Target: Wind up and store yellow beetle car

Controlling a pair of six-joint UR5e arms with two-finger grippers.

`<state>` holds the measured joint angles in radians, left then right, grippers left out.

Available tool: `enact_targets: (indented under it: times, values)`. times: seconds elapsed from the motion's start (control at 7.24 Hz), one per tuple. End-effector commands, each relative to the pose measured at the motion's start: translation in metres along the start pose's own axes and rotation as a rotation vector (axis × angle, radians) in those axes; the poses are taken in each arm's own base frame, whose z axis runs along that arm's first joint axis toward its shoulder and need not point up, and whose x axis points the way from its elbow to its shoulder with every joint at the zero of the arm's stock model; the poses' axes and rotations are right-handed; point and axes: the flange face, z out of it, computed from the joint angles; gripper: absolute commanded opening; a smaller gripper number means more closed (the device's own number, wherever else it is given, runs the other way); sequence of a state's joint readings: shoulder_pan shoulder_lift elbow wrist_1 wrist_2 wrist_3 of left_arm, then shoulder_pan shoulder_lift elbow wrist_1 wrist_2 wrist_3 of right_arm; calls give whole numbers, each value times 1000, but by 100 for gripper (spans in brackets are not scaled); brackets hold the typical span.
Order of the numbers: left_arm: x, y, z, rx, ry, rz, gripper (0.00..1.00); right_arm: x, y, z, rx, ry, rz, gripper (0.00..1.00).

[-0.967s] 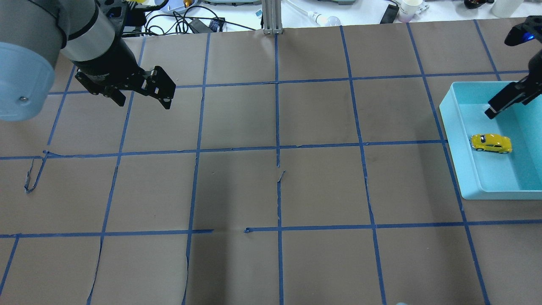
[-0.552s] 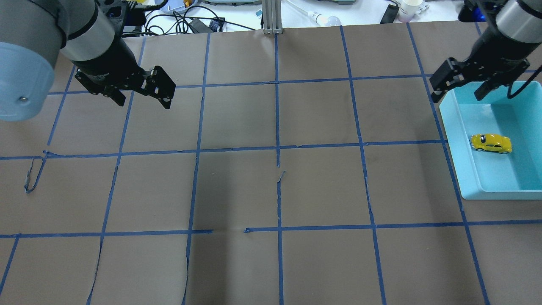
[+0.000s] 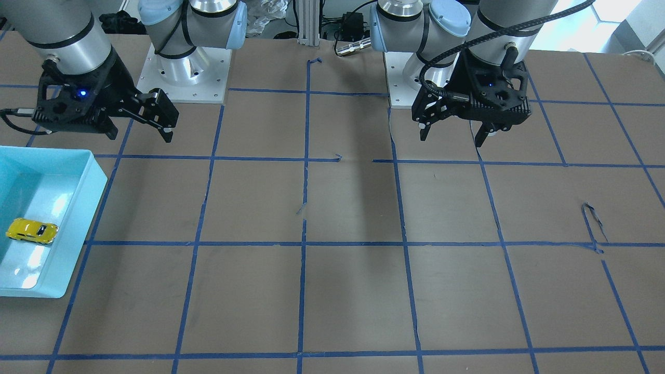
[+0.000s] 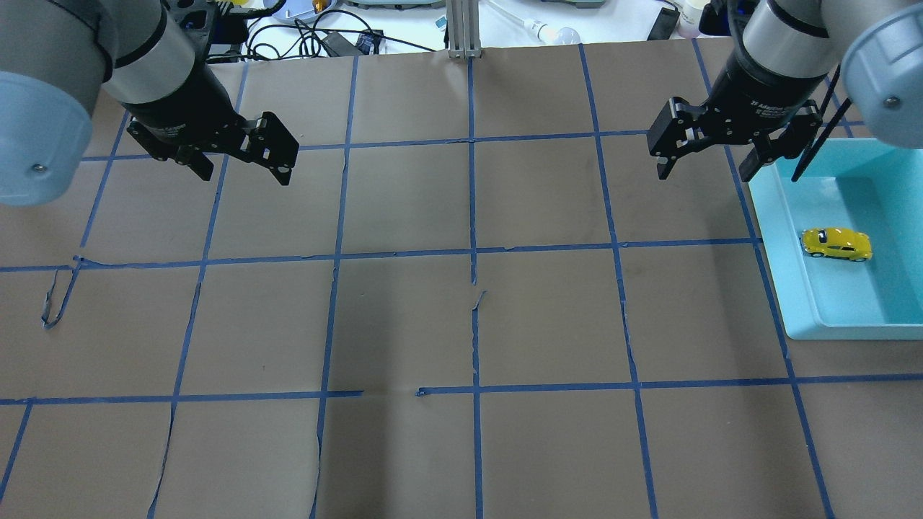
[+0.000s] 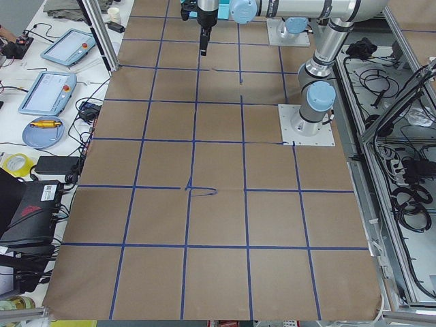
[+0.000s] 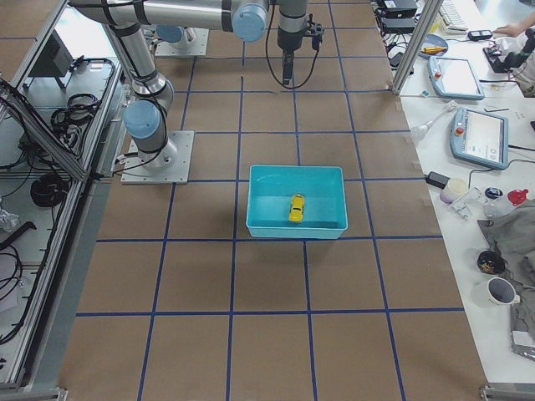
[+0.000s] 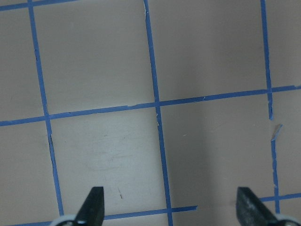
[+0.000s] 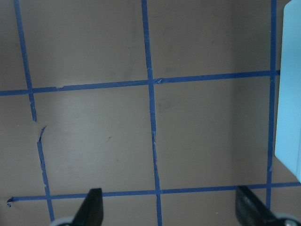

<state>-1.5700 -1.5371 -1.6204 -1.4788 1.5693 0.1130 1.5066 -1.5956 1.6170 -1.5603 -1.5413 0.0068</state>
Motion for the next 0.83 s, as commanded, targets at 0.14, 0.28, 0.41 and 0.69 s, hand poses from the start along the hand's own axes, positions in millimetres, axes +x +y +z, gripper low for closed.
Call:
enact_targets:
  times: [0.14,0.28,0.41,0.69]
  values:
    - [0,0,0,1,0,0,100,-22,21,-20,-3,30,32,100]
    - [0,0,0,1,0,0,100,-36,25,-21,-1,29,61,100]
    - [0,0,0,-1,0,0,100,-39,26,-22,1,29,53,100]
    - [0,0,0,-1,-1,0,100,-39,31,-29,16,18,50,100]
